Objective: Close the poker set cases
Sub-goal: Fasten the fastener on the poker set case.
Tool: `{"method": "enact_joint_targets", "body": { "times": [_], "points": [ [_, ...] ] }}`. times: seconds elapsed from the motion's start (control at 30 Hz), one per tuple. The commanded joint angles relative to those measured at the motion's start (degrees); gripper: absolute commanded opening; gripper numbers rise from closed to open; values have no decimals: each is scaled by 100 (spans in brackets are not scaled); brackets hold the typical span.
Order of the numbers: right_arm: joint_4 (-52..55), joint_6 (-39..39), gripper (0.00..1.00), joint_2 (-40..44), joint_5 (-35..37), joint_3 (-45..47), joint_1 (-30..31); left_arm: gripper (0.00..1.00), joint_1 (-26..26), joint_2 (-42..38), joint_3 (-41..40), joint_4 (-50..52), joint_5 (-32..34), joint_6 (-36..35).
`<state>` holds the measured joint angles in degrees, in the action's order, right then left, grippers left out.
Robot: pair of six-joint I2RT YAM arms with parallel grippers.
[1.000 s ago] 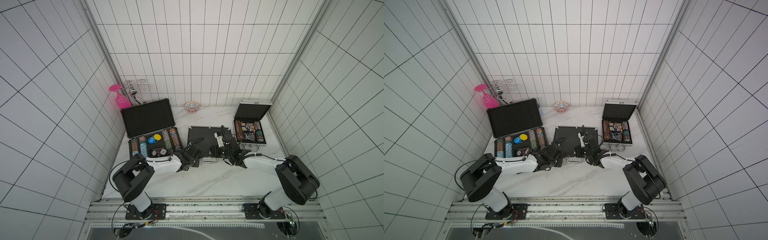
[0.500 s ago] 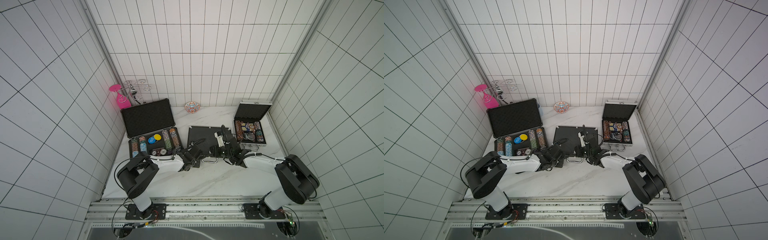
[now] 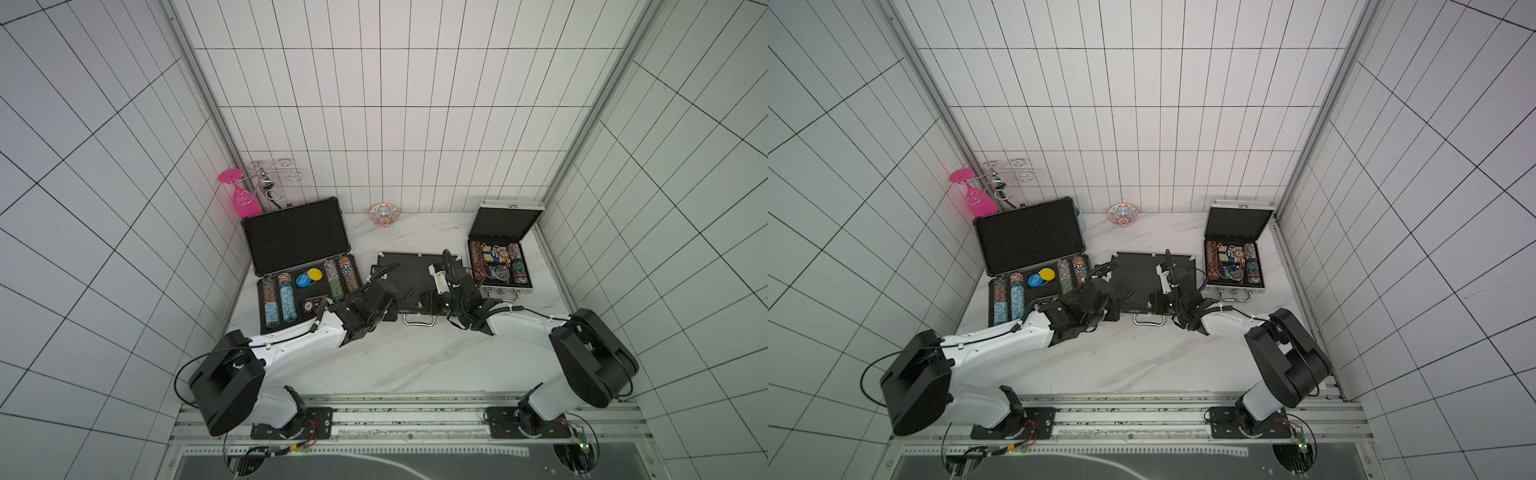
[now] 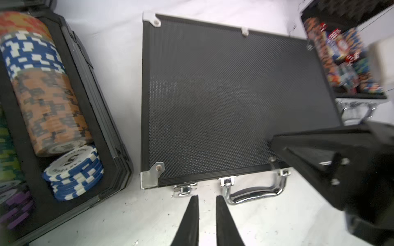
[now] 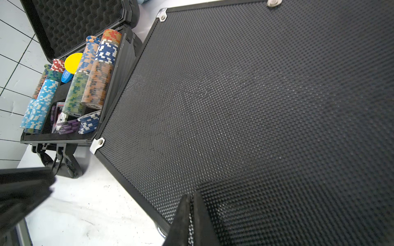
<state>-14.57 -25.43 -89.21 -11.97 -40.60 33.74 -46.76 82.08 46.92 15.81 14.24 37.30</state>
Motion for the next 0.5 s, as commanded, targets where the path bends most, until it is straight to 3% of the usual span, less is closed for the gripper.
{"method": "enact_joint_targets", "body": {
  "times": [0.0,0.07,0.17,0.3,0.47],
  "points": [
    [1328,93,10,-343,277,343,-115,7,86,258,-348,-263,-121,384],
    [1382,167,12,-331,316,303,-120,7,198,294,-534,-506,-180,441],
    [1456,253,13,-349,442,272,-137,22,358,304,-626,-649,-220,366],
    [1422,278,13,-430,414,281,-198,29,710,282,-902,-1234,-946,618],
    [1389,297,13,-508,381,229,-221,39,790,350,-1269,-2175,-1722,1419]
  ]
}}
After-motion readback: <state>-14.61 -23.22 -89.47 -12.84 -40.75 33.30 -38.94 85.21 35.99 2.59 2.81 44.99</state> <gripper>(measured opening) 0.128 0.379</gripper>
